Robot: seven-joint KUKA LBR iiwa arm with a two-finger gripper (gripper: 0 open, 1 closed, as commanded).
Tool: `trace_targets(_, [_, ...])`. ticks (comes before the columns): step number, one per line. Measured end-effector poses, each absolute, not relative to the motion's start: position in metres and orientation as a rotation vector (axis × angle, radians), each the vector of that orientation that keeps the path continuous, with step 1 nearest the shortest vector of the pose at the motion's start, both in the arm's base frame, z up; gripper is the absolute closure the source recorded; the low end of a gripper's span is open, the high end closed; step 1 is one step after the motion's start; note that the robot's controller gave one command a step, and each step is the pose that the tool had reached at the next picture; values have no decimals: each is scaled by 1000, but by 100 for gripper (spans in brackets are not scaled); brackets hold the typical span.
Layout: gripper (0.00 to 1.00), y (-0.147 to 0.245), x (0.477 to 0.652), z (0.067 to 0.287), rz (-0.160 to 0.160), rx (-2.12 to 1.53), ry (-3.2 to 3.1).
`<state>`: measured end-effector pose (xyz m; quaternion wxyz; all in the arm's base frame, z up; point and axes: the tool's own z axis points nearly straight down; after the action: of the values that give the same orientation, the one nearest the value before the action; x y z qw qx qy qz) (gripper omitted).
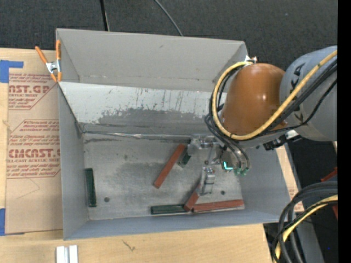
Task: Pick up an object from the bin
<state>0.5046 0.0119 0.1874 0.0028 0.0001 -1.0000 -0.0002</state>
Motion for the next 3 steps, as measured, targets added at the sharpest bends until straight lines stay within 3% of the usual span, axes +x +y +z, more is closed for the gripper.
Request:
trace_targets(1, [0,12,506,190,-1,0,-3142])
trace_targets(2, [0,5,518,166,1,213,-3144])
trace_targets(3, [100,2,534,69,-2,293,-3129])
